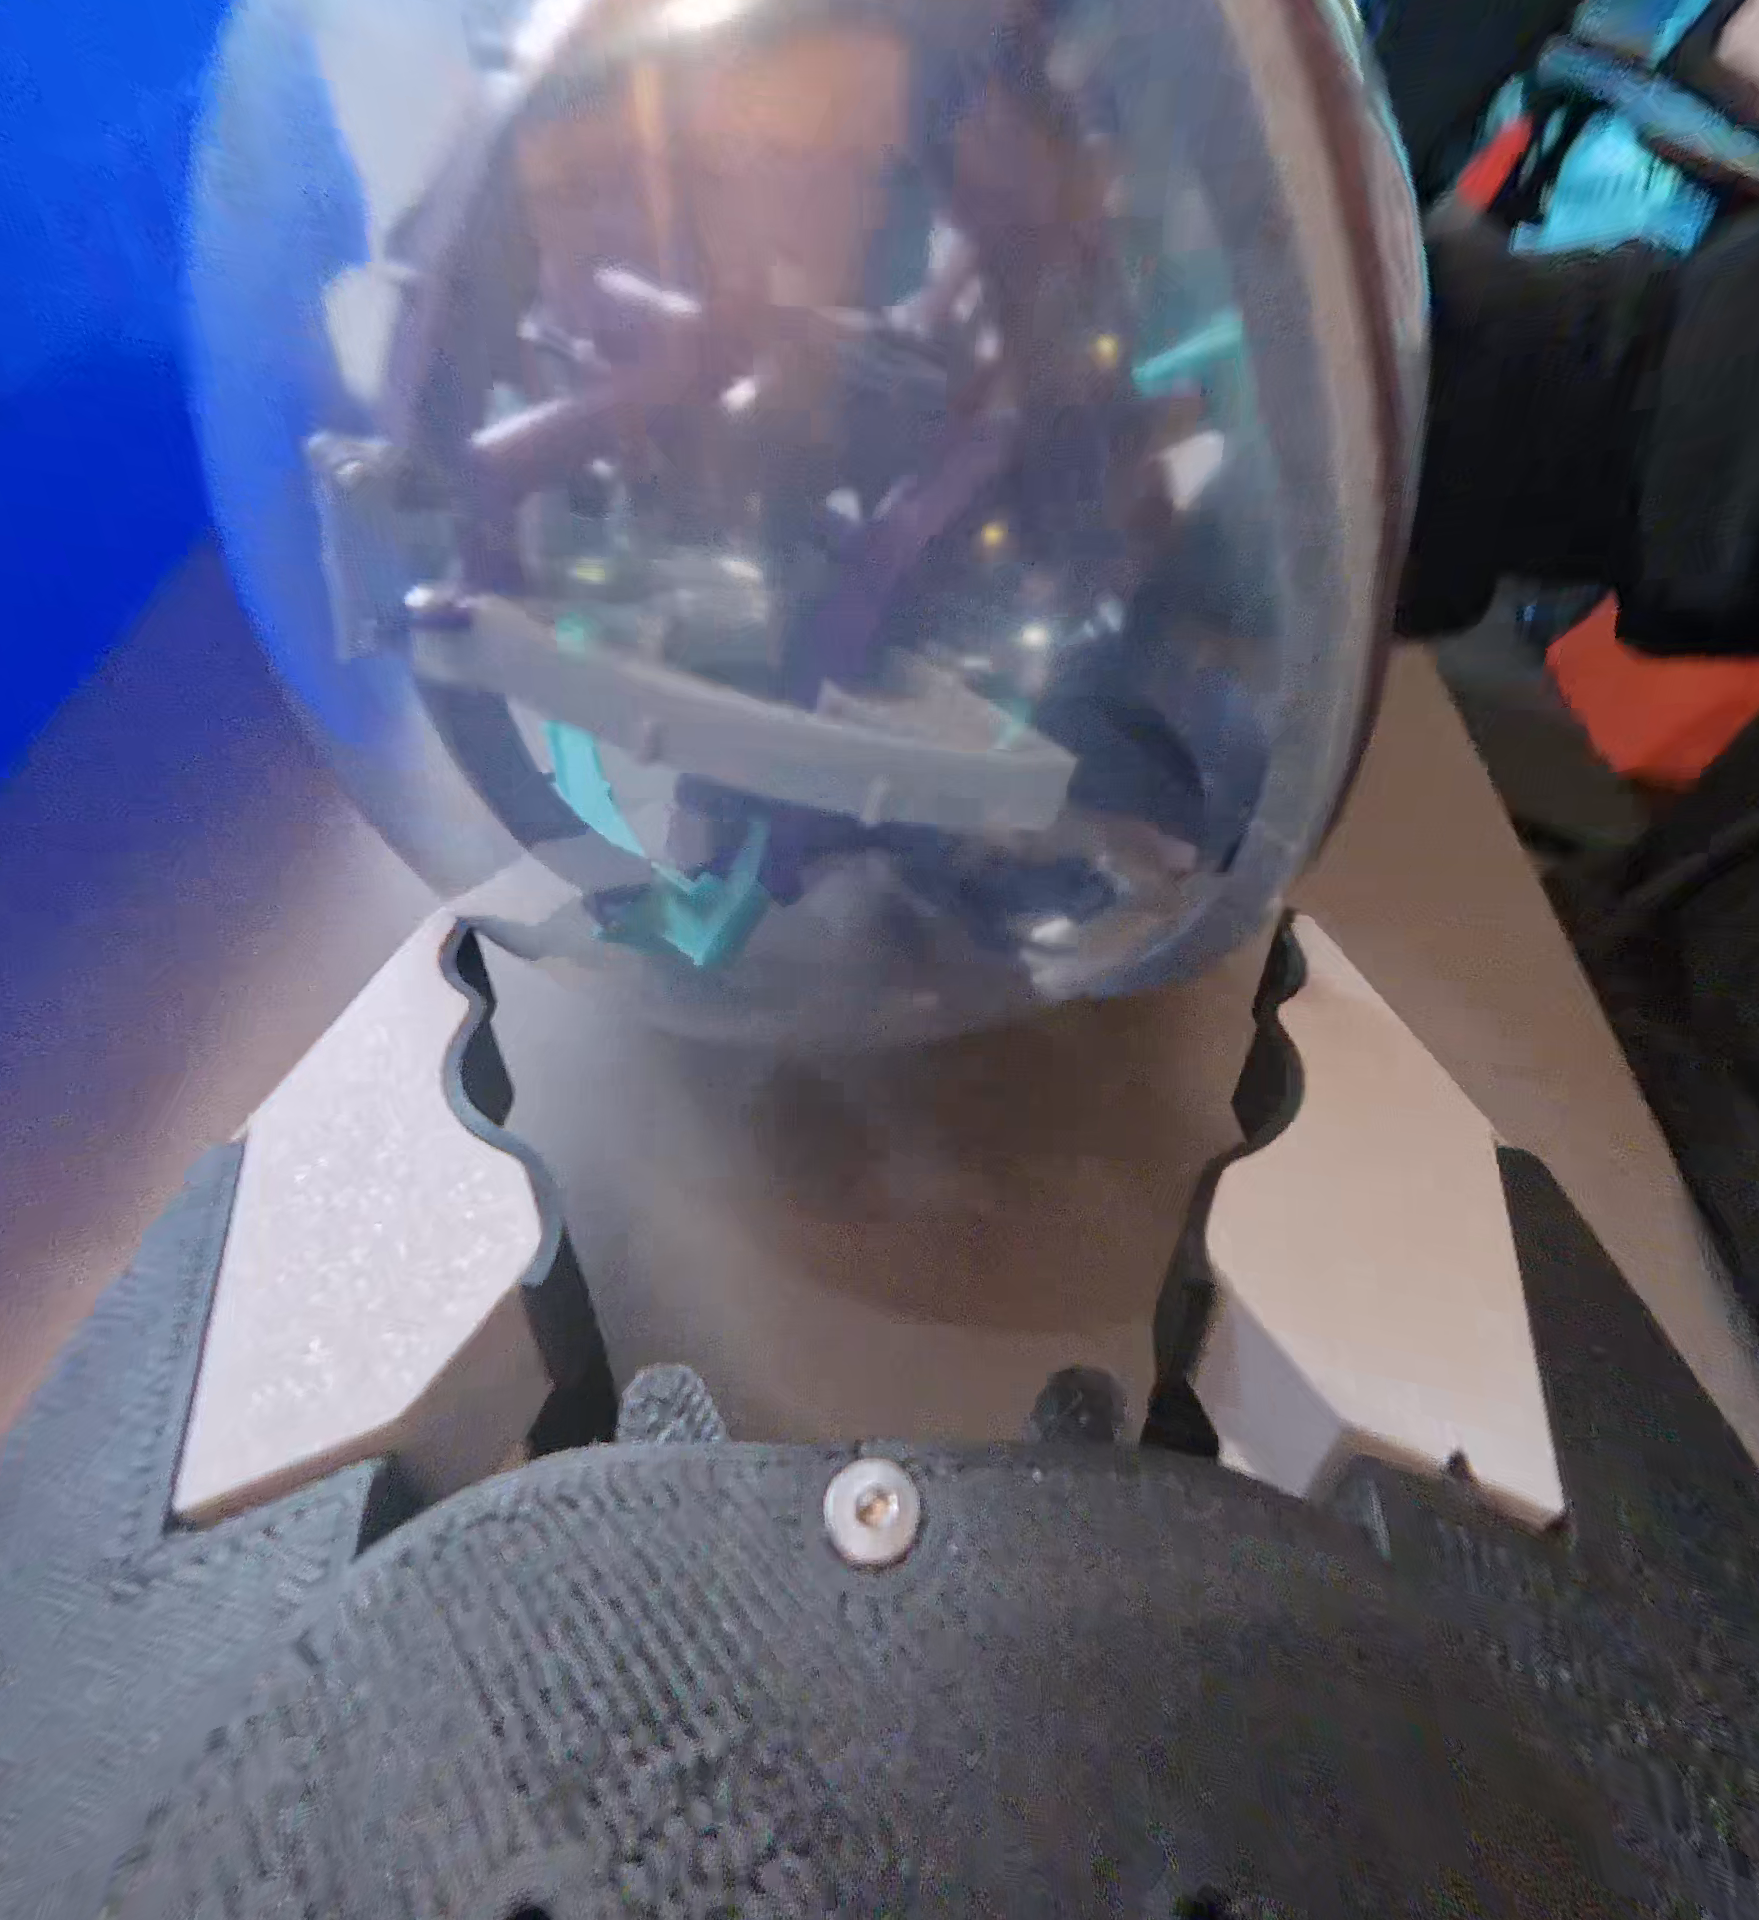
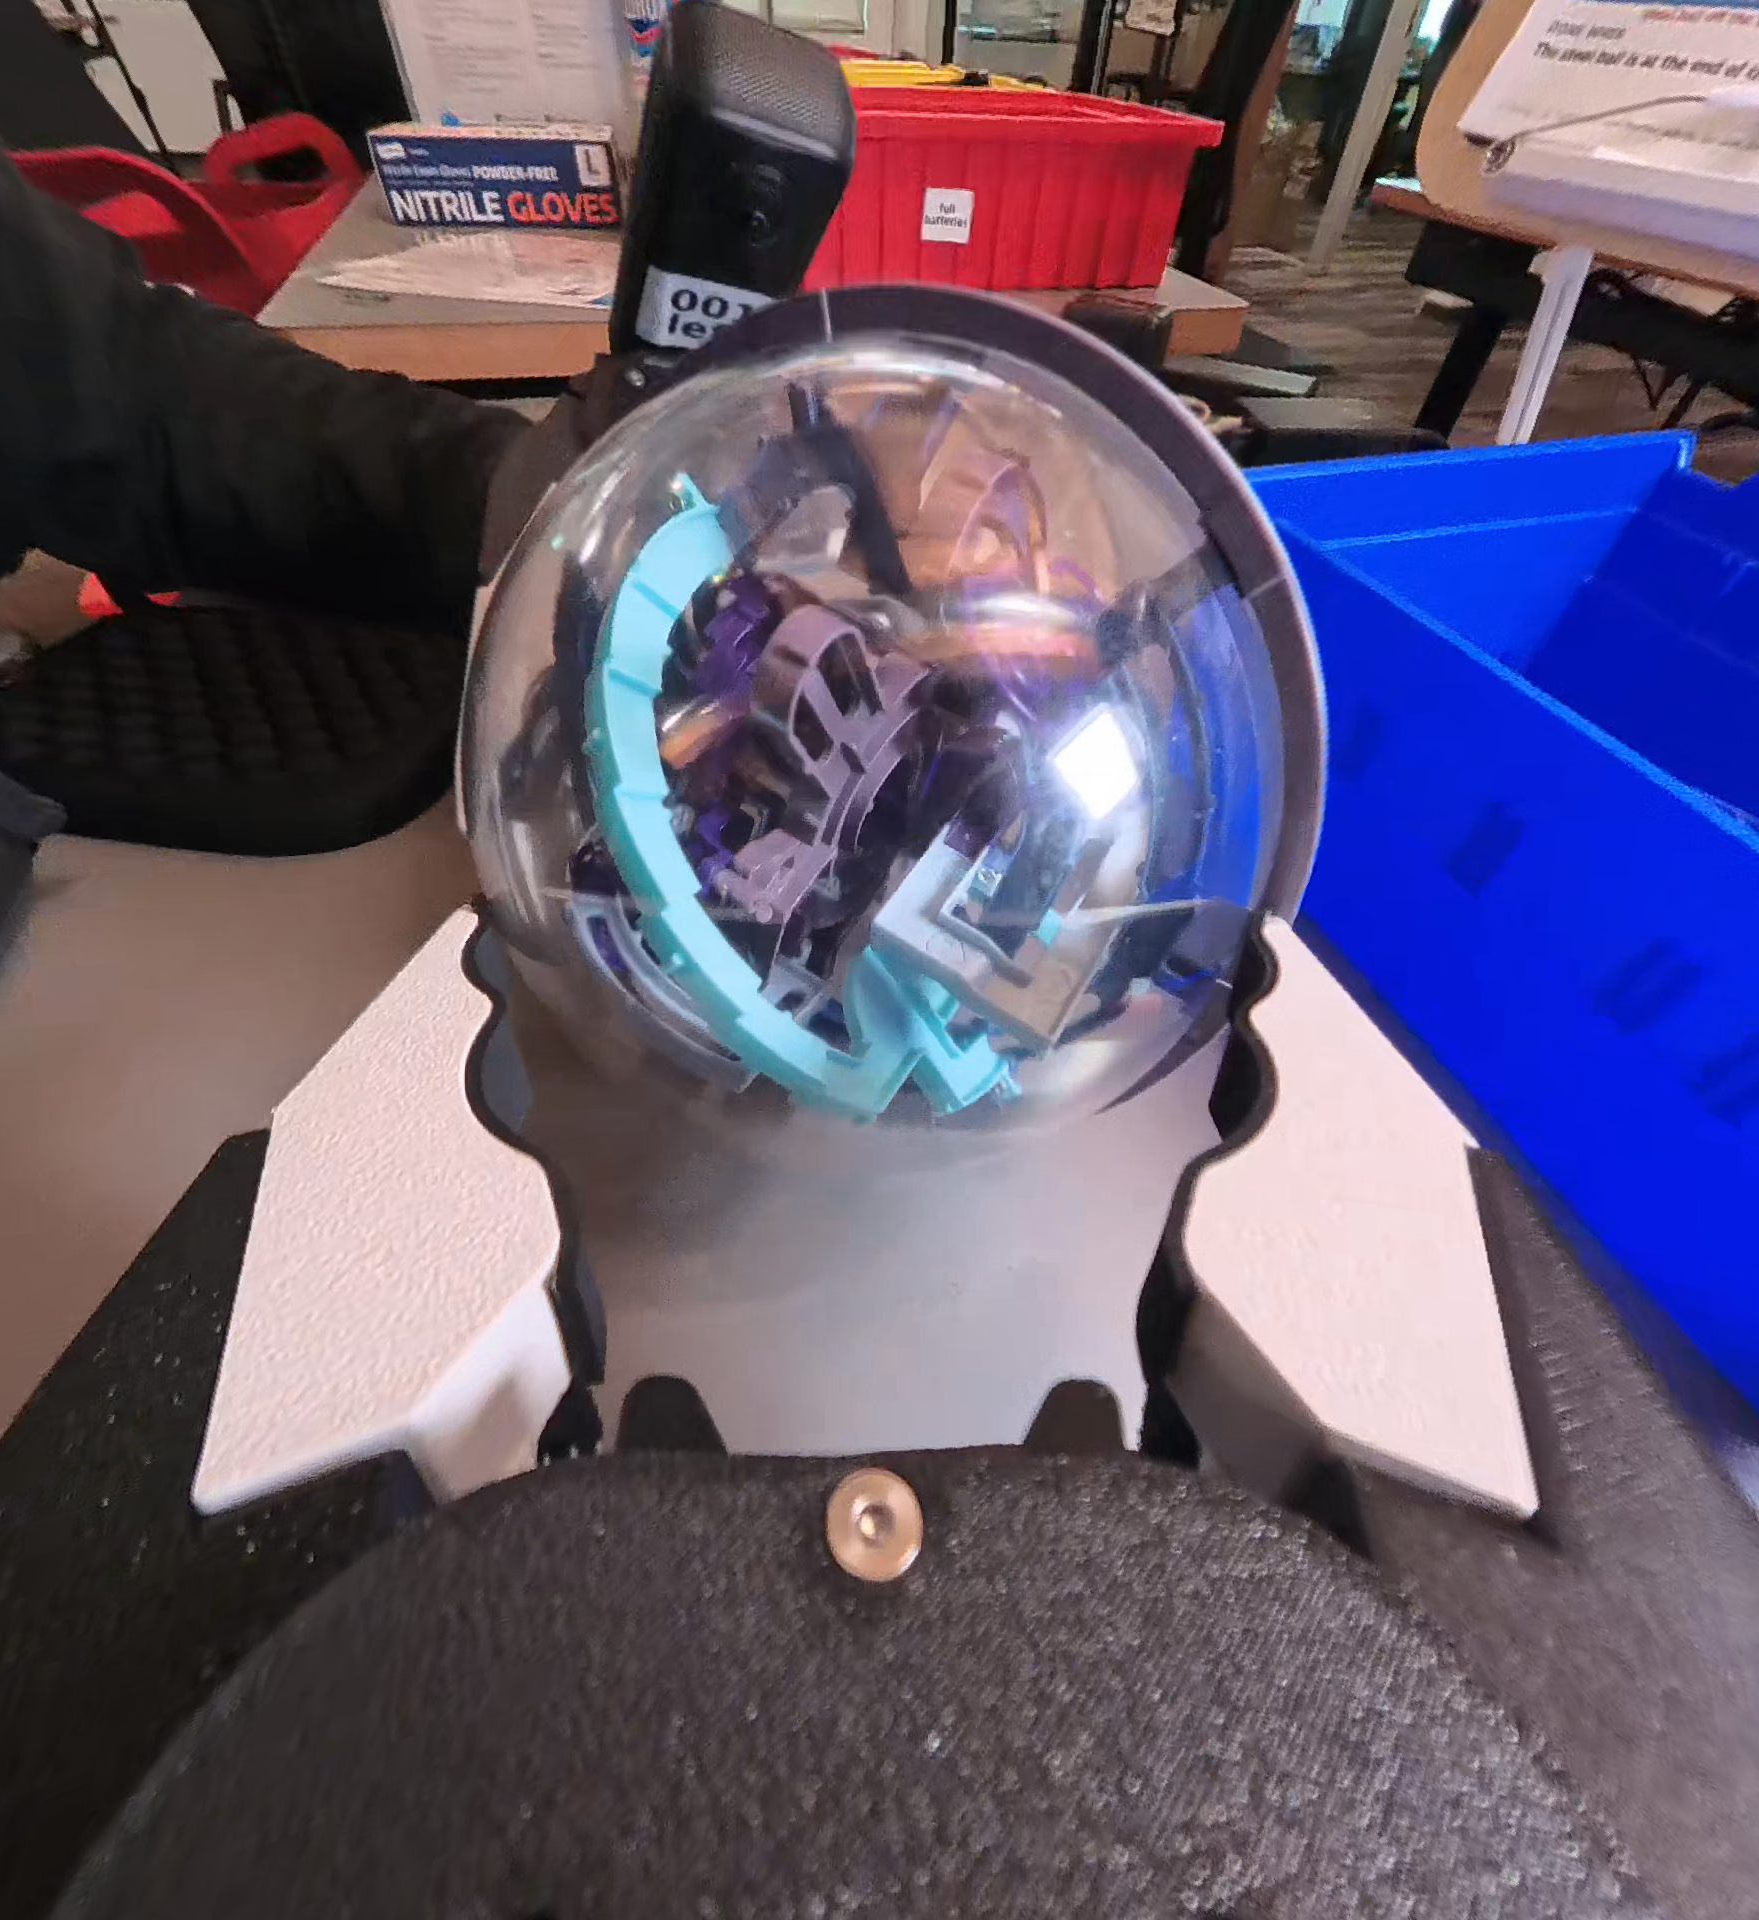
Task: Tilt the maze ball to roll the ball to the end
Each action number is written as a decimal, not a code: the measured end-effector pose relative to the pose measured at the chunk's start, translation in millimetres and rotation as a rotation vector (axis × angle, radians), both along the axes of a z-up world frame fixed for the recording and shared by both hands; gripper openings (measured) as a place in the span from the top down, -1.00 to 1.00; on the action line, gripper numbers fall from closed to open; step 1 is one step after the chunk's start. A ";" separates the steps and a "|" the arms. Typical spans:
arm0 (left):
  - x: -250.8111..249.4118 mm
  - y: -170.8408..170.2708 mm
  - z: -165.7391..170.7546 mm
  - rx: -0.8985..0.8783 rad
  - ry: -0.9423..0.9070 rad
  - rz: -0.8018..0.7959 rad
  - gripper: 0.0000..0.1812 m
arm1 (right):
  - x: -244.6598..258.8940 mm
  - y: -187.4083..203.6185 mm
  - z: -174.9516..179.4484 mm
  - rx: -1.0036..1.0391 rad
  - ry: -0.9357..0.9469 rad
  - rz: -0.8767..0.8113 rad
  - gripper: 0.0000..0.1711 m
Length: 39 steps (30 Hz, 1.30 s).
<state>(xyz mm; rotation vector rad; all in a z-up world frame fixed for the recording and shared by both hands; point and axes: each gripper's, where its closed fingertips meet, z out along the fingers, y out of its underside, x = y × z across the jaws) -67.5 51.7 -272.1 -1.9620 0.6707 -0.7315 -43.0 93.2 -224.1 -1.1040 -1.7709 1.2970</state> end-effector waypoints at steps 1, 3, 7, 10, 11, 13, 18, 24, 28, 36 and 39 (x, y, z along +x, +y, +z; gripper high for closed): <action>-0.5 -1.9 -1.4 0.011 0.038 -0.017 -0.61 | 0.9 -0.3 1.5 0.013 0.003 0.002 -0.56; -7.0 0.9 12.7 0.091 0.032 -0.003 -0.64 | 1.3 -1.4 5.8 0.028 0.011 0.004 -0.55; -15.4 8.8 41.5 0.210 -0.026 0.040 -0.61 | -2.3 -4.6 13.5 0.035 0.005 0.008 -0.53; -10.9 14.8 29.3 0.185 0.012 0.065 -0.59 | -9.3 -5.4 16.7 0.002 -0.007 -0.002 -0.54; -10.2 15.3 28.5 0.162 -0.021 0.068 -0.59 | -10.1 -4.7 18.2 -0.022 -0.007 -0.007 -0.54; -8.0 14.6 26.5 0.079 -0.107 0.059 -0.58 | -10.0 -2.2 21.9 -0.094 -0.003 -0.018 -0.52; -10.6 20.1 29.2 -0.052 -0.307 0.106 -0.52 | 9.5 12.9 18.0 -0.061 -0.007 -0.032 -0.53; 6.3 14.5 22.7 -0.266 -0.476 0.054 -0.47 | 9.5 11.0 -11.5 0.079 -0.050 -0.060 -0.61; -2.9 11.6 16.7 -0.162 -0.282 0.054 -0.57 | 10.8 9.3 -6.8 0.063 -0.063 -0.038 -0.57; -9.7 20.9 26.0 0.106 -0.116 0.093 -0.67 | -0.3 -0.1 5.8 0.074 -0.093 -0.069 -0.54; -3.4 15.5 20.1 0.001 -0.215 0.055 -0.66 | 0.2 -3.2 13.0 0.022 -0.105 -0.069 -0.54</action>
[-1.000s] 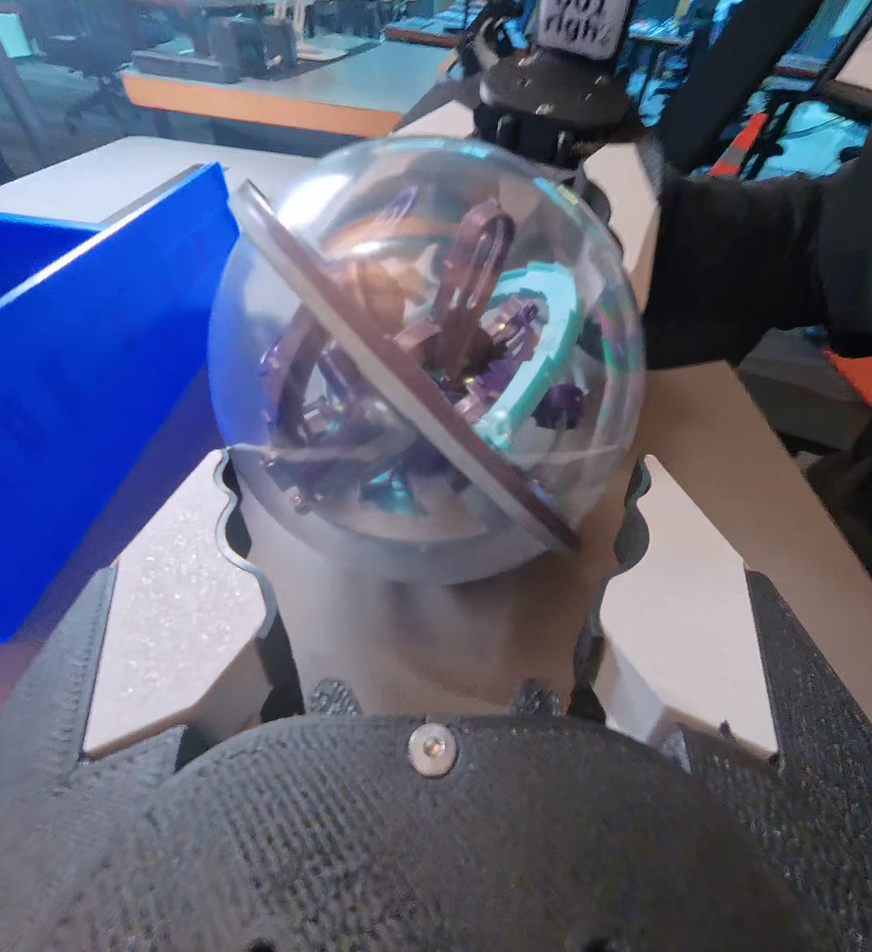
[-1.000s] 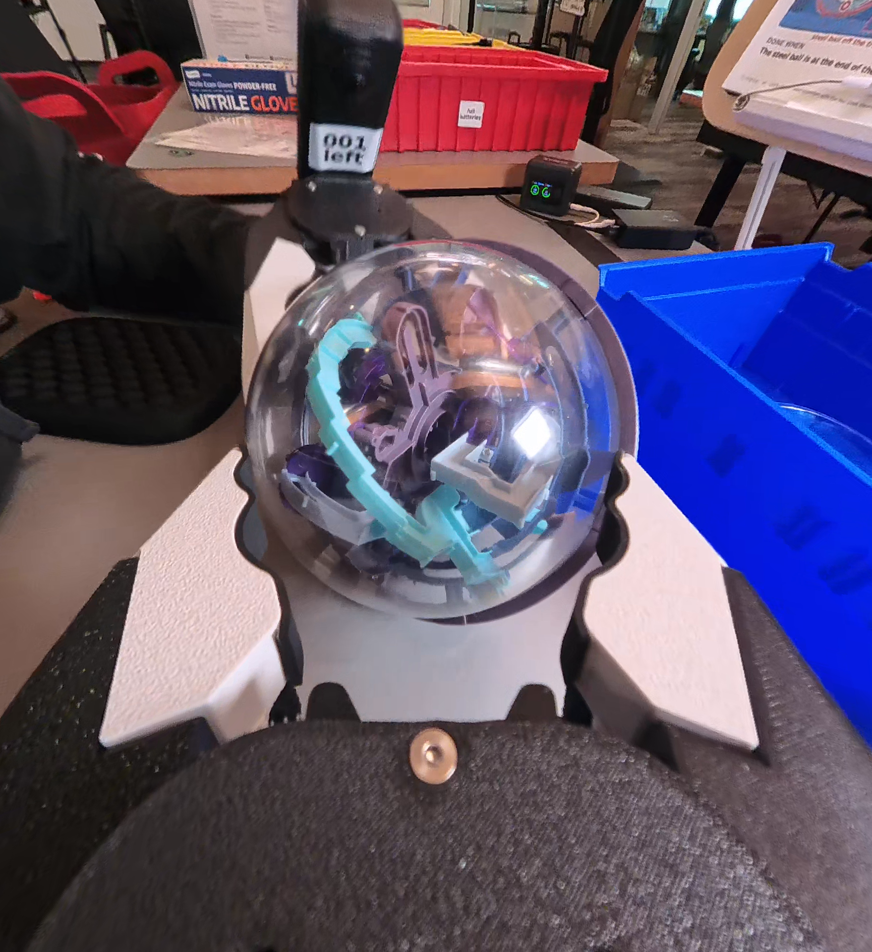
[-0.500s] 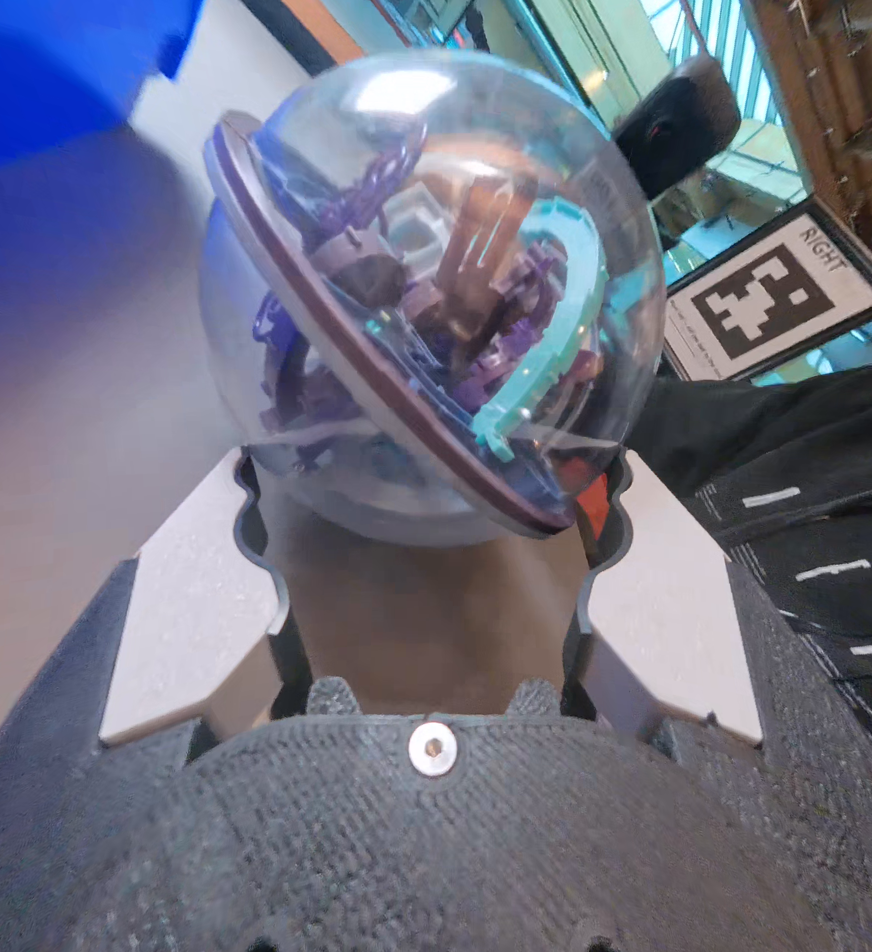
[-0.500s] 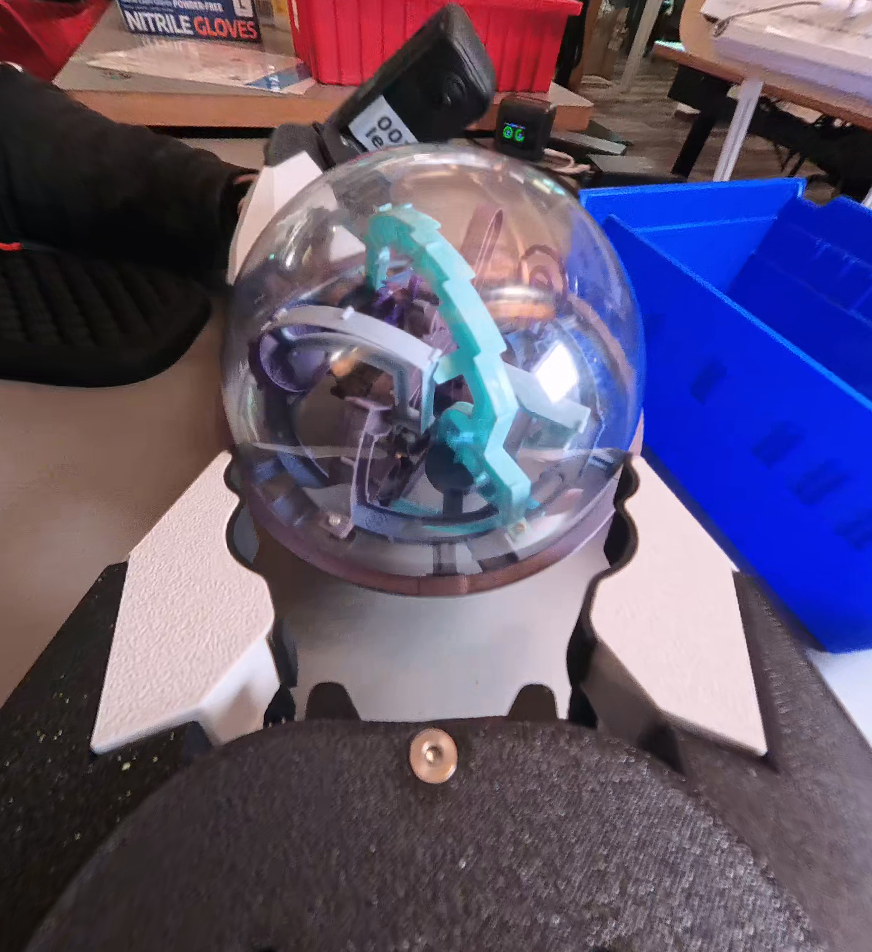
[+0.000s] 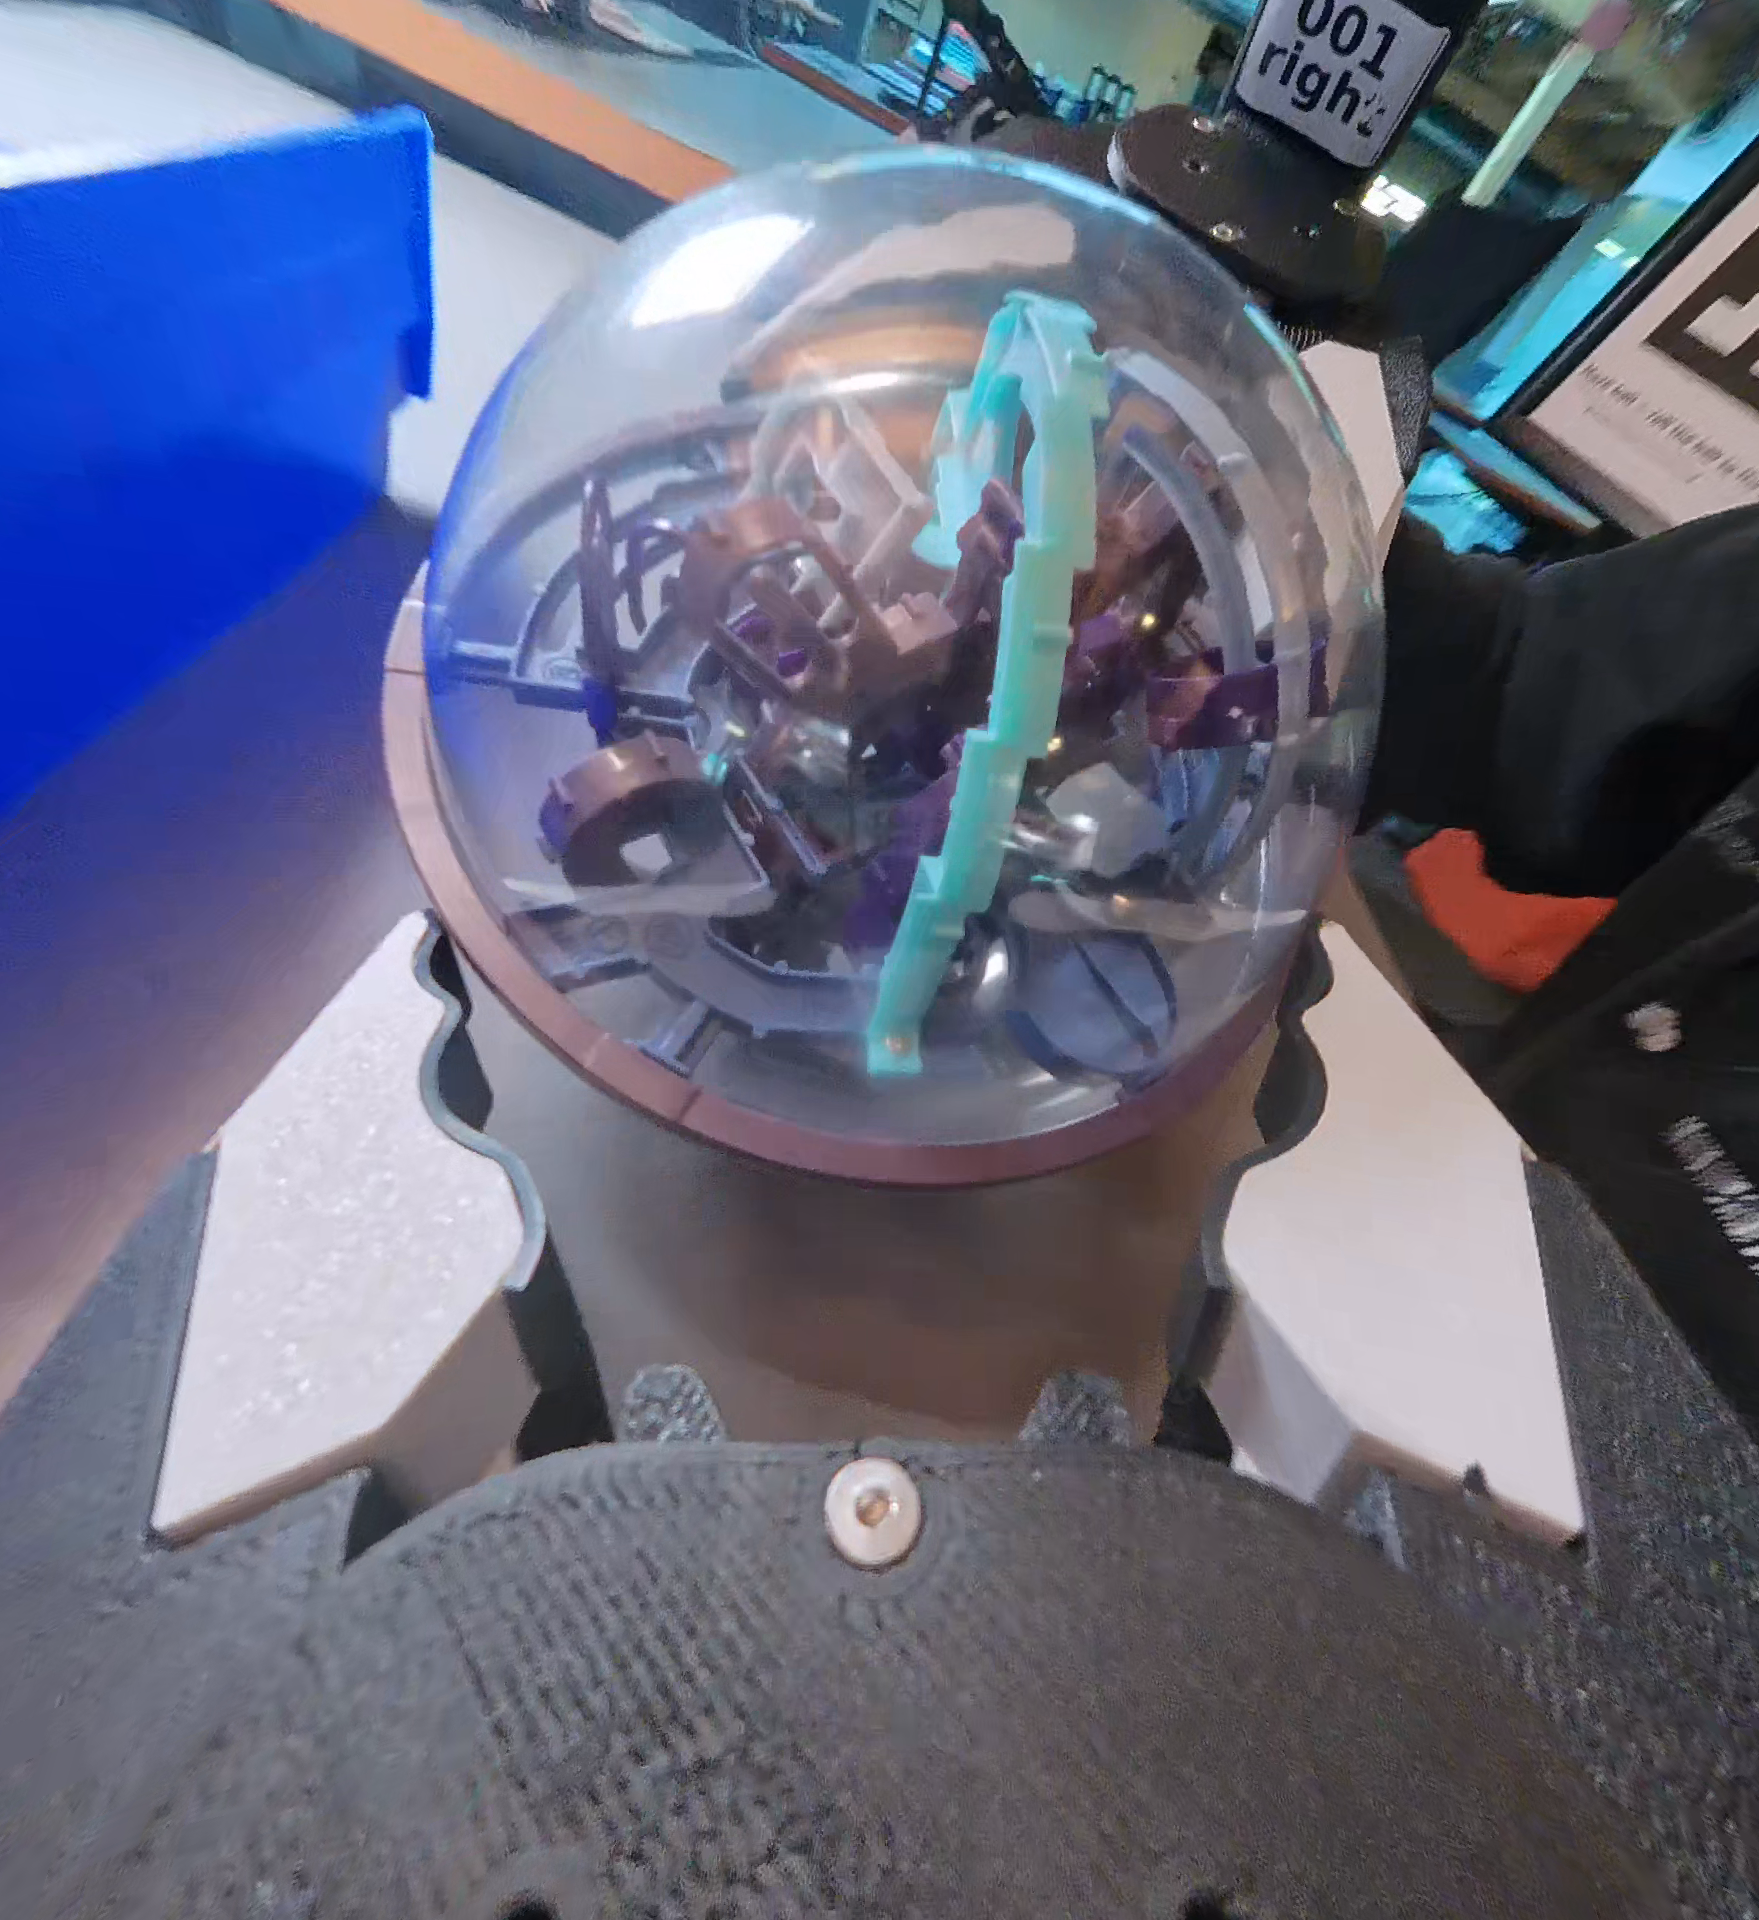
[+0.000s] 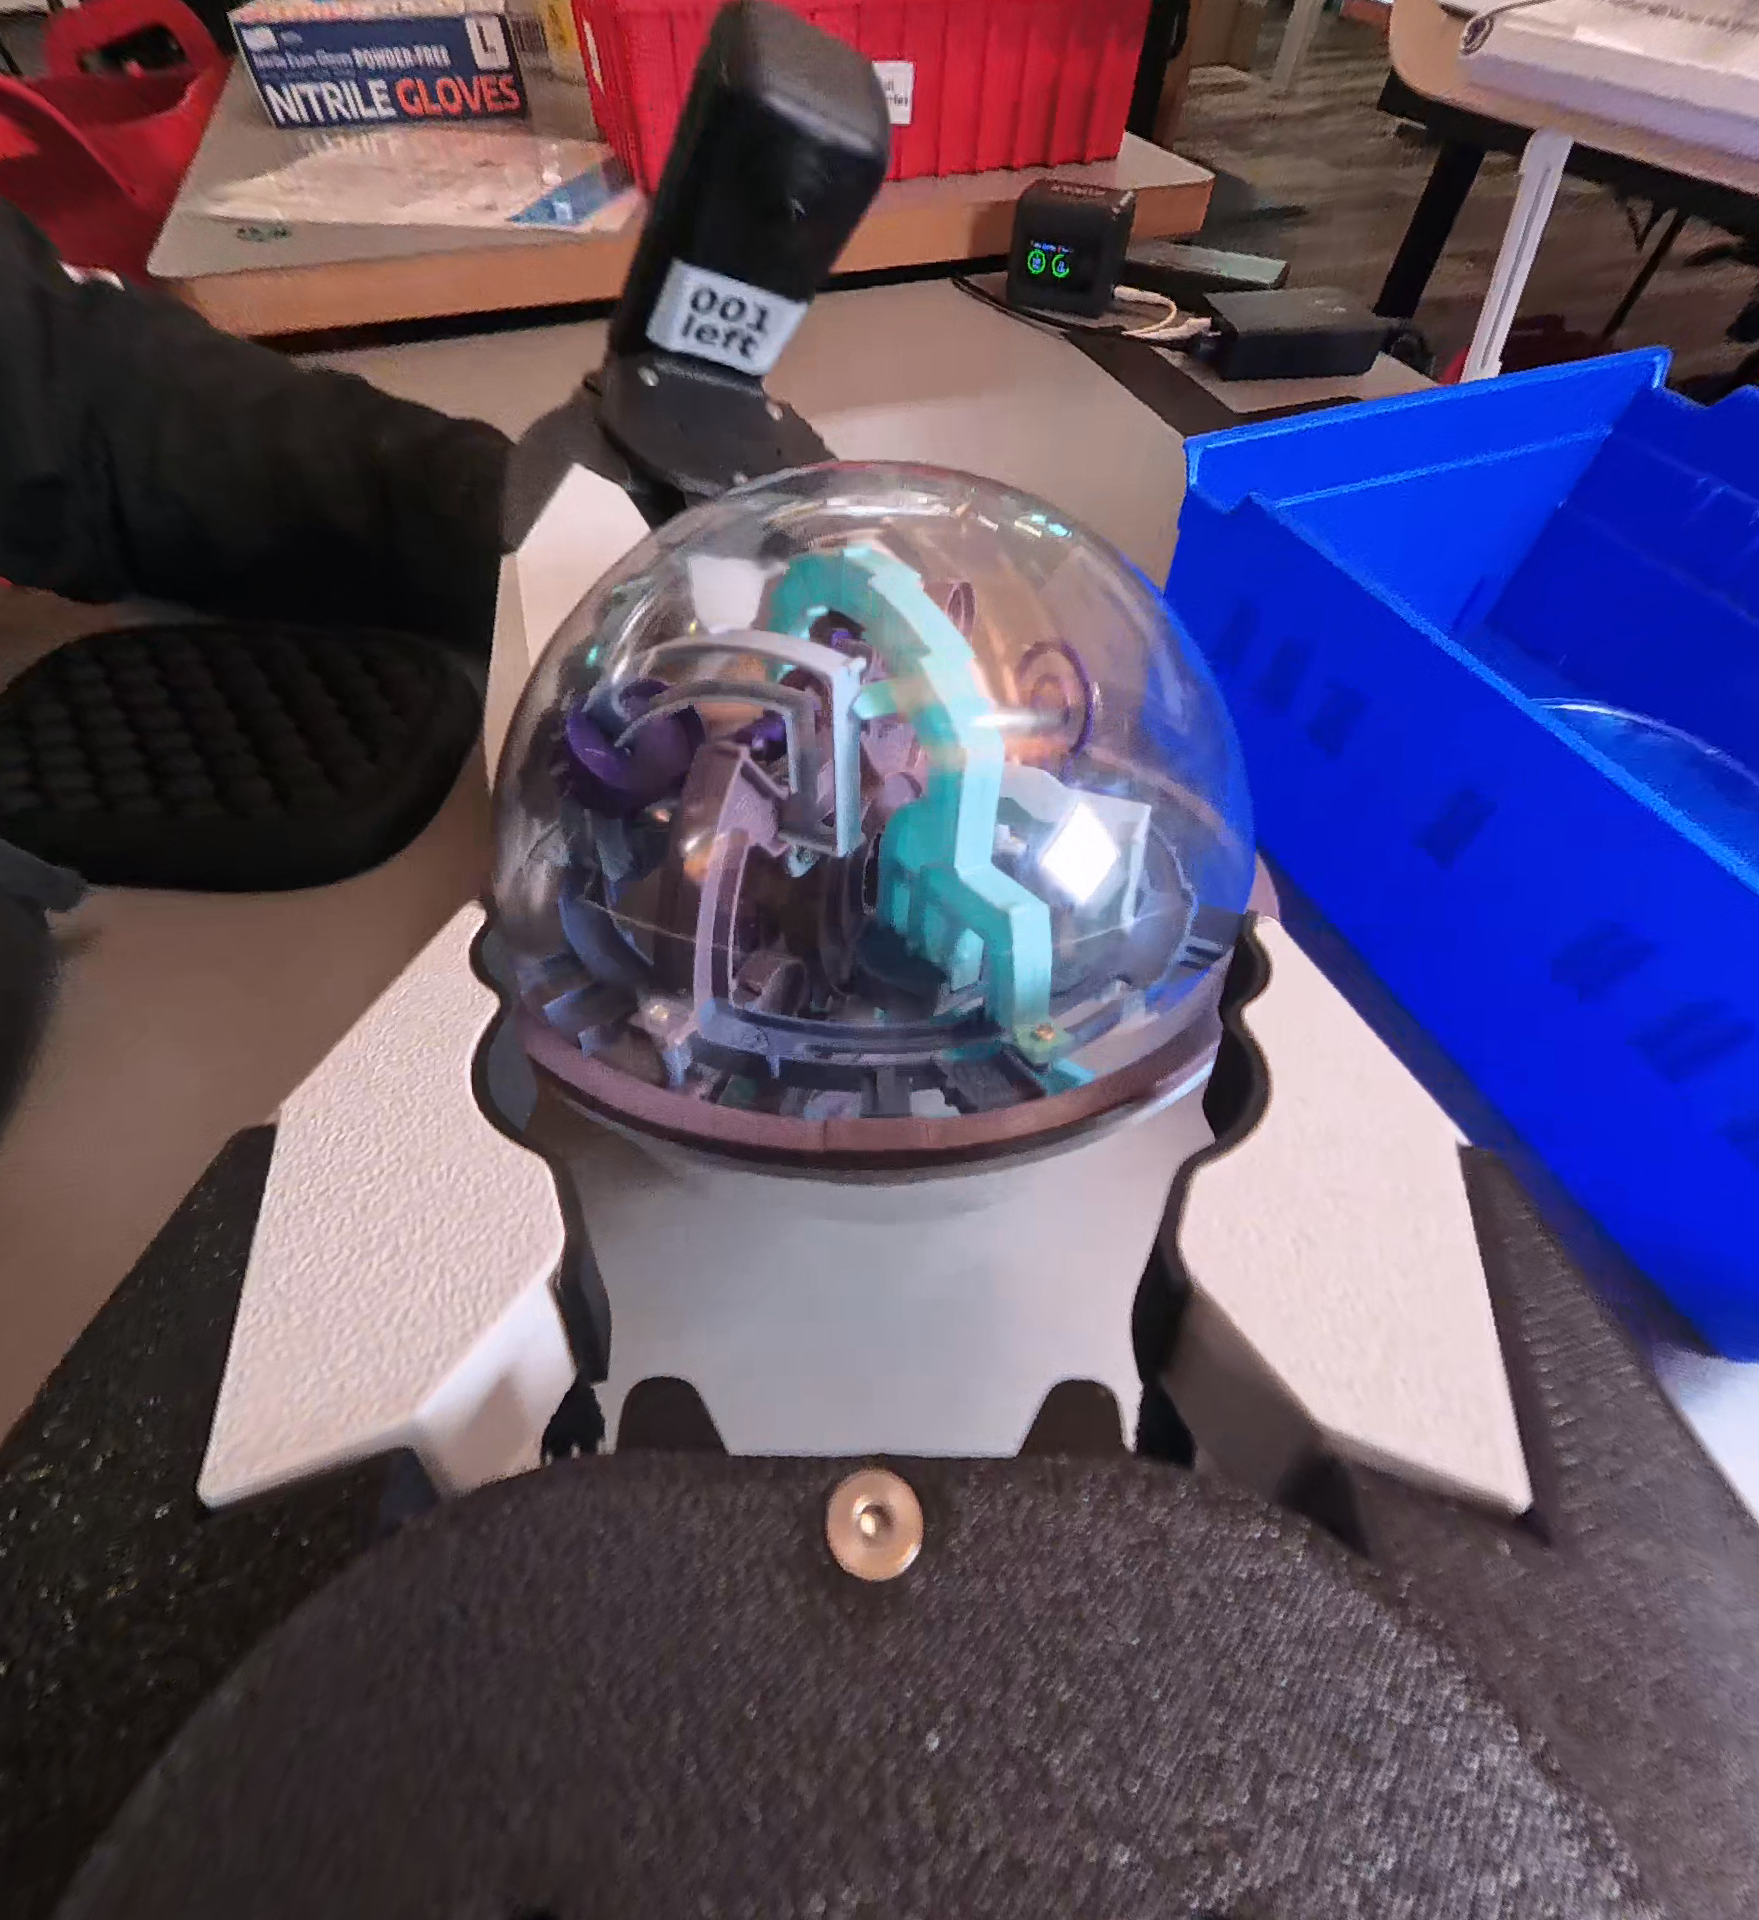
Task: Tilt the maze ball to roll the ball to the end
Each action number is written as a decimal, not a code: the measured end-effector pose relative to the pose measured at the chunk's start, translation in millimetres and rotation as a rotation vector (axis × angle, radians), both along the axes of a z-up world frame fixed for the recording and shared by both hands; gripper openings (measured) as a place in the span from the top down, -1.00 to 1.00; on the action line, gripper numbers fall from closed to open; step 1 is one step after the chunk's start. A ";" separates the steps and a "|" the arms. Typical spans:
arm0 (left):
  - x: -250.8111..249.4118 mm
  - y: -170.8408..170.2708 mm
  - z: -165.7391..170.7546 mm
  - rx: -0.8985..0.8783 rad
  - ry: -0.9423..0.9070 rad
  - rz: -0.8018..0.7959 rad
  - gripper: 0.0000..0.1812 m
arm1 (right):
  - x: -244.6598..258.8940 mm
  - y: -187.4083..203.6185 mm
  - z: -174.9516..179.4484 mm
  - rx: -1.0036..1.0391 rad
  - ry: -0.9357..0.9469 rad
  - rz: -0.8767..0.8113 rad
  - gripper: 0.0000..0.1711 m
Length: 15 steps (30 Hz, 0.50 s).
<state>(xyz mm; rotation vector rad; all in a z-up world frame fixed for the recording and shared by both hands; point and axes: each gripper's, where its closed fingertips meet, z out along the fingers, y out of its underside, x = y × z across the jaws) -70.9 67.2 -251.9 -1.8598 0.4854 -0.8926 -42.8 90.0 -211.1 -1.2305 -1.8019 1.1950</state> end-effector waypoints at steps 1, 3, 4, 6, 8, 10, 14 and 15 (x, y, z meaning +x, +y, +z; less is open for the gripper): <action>2.5 -1.7 -1.3 -0.037 -0.028 -0.016 -0.66 | 0.4 -0.4 1.7 -0.027 -0.006 -0.003 -0.54; 5.9 -3.9 -1.6 -0.092 -0.085 -0.034 -0.65 | 1.4 -0.4 3.4 -0.081 -0.019 -0.006 -0.54; 6.6 -3.8 -0.4 -0.103 -0.099 -0.027 -0.65 | 2.4 0.4 3.1 -0.100 -0.019 -0.002 -0.54; 6.2 -1.7 4.6 -0.109 -0.099 0.007 -0.63 | 5.8 3.3 -0.4 -0.141 -0.016 0.014 -0.55; 3.3 0.8 12.6 -0.105 -0.092 0.051 -0.60 | 9.0 5.6 -6.7 -0.197 -0.030 0.027 -0.55; 1.0 1.5 20.3 -0.105 -0.074 0.085 -0.58 | 10.8 4.9 -13.5 -0.253 -0.052 0.045 -0.55; -1.8 1.4 33.5 -0.125 -0.054 0.127 -0.55 | 11.6 -3.5 -27.0 -0.349 -0.111 0.087 -0.54; -1.8 1.1 36.4 -0.125 -0.053 0.130 -0.54 | 11.9 -6.6 -30.7 -0.362 -0.127 0.099 -0.54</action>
